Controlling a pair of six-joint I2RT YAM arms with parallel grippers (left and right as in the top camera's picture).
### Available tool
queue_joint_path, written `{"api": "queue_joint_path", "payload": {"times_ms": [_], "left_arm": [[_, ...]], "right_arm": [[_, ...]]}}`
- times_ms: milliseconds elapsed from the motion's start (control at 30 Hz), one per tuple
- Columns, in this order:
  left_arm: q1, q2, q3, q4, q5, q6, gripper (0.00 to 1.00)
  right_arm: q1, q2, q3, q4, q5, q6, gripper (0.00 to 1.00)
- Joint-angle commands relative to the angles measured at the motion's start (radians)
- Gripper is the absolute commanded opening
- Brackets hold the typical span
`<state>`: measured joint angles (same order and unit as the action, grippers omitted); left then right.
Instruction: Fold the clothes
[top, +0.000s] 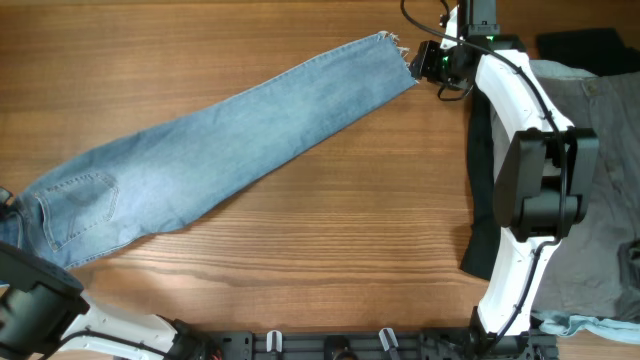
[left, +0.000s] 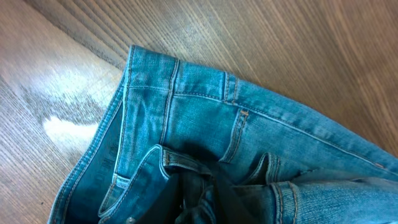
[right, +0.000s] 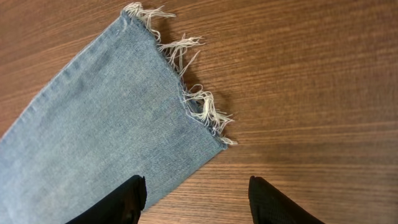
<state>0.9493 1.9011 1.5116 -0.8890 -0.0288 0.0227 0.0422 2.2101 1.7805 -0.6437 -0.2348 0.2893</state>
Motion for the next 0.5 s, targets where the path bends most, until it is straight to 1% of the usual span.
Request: {"api": "queue_joint_path", "payload": {"times_ms": [0, 67, 167, 233, 300, 333, 367, 433, 467], "left_arm": [[0.003, 0.005, -0.006, 0.0, -0.01, -0.017, 0.13], [0.003, 0.005, -0.006, -0.007, 0.01, -0.017, 0.12], [0.003, 0.005, -0.006, -0.01, 0.085, -0.017, 0.1], [0.003, 0.002, -0.006, -0.011, 0.137, -0.017, 0.09], [0.003, -0.006, -0.006, -0.014, 0.161, -0.017, 0.08], [0.003, -0.013, -0.006, -0.022, 0.164, -0.017, 0.08], [0.003, -0.02, -0.006, -0.031, 0.163, -0.017, 0.08], [0.003, -0.035, -0.006, -0.052, 0.162, -0.016, 0.08], [0.003, -0.044, -0.006, -0.066, 0.162, -0.016, 0.06]], "right_arm": [[0.002, 0.033, -0.006, 0.029, -0.013, -0.149, 0.58], [0.002, 0.048, -0.006, 0.055, -0.013, -0.229, 0.64], [0.006, 0.079, -0.006, 0.094, -0.049, -0.245, 0.64], [0.018, 0.114, -0.006, 0.116, -0.114, -0.232, 0.54], [0.029, 0.142, -0.006, 0.127, -0.116, -0.191, 0.42], [0.033, 0.156, -0.006, 0.139, -0.138, -0.173, 0.33], [0.036, 0.176, -0.006, 0.162, -0.184, -0.153, 0.28], [0.035, 0.21, -0.006, 0.183, -0.207, -0.081, 0.22], [0.035, 0.228, -0.006, 0.182, -0.203, -0.047, 0.16]]}}
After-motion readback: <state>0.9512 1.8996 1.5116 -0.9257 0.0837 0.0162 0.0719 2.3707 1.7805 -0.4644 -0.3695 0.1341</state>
